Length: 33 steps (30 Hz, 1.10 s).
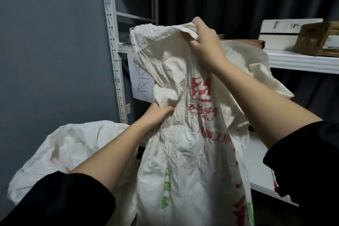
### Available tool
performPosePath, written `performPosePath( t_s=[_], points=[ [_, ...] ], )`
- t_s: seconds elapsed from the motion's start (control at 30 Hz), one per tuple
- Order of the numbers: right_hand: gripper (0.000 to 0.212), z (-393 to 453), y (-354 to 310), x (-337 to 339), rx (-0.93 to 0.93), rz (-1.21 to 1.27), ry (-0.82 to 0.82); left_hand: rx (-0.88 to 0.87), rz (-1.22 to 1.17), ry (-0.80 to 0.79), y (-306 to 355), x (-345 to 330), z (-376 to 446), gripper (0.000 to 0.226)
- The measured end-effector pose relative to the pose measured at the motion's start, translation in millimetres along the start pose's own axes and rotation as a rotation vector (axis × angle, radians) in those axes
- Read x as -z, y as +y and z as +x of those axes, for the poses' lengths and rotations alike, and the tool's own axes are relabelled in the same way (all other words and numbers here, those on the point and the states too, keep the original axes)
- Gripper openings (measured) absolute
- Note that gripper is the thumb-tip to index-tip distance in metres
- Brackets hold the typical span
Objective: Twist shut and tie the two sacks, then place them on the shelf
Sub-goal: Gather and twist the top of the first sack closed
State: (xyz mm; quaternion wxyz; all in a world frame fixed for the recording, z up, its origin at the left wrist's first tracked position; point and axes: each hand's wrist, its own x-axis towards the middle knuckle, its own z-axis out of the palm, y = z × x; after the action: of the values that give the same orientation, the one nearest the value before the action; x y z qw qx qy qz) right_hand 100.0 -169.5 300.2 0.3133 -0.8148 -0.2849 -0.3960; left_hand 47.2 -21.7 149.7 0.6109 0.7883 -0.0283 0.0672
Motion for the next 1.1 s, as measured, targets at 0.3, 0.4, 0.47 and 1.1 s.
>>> performPosePath(
  t_s=[0.3,0.4,0.47,1.1],
  points=[
    [0.049,8,1,27,-0.127,0.103,-0.37,0.108,-0.365,0.185,-10,3,0,0.023],
    [0.086,8,24,38,-0.254,0.025,-0.644,0.108,-0.406,0.012,-14,14,-3,0.035],
    [0.084,9,38,42,-0.319,-0.04,-0.773,0.068,-0.235,0.0,-17,20,-2,0.045],
    [0.014,-6,46,42,-0.27,0.348,-0.442,0.158,-0.367,0.093,-23,20,-9,0.013]
  ],
)
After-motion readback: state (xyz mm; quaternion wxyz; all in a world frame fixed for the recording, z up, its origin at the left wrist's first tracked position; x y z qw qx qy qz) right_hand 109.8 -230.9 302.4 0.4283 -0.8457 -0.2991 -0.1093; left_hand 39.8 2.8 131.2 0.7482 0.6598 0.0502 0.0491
